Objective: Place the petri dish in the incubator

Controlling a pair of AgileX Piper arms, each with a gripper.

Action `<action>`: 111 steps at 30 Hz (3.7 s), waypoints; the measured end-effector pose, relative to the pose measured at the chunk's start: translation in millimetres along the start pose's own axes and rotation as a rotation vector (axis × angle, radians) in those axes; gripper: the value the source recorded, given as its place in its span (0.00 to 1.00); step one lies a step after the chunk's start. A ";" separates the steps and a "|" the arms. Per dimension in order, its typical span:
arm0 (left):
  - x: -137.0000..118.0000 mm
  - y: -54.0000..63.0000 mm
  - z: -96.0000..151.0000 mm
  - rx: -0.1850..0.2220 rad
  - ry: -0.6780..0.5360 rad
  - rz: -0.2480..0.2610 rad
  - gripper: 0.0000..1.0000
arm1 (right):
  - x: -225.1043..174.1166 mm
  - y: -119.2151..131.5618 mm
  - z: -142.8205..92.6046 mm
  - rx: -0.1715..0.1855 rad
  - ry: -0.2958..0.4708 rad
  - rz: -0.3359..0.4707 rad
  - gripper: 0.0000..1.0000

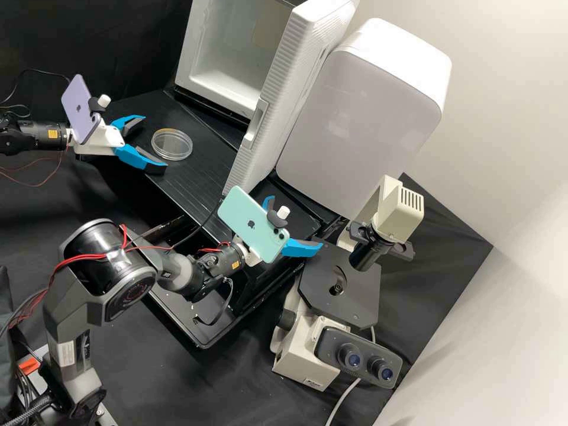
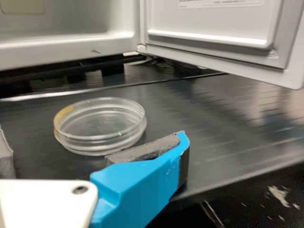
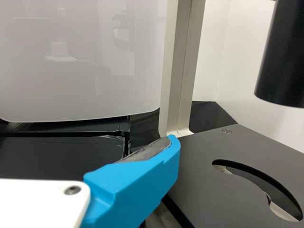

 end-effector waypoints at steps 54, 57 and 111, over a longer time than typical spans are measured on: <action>40.8 10.4 5.8 -0.072 -0.028 -0.063 1.00 | 0.0 0.0 0.0 0.000 0.000 0.000 1.00; 42.4 12.0 6.8 -0.071 -0.029 -0.069 1.00 | 0.0 0.0 0.0 0.000 0.000 0.000 1.00; 46.0 10.6 1.3 -0.061 -0.047 -0.045 0.00 | 0.0 0.0 0.0 0.000 0.000 0.000 1.00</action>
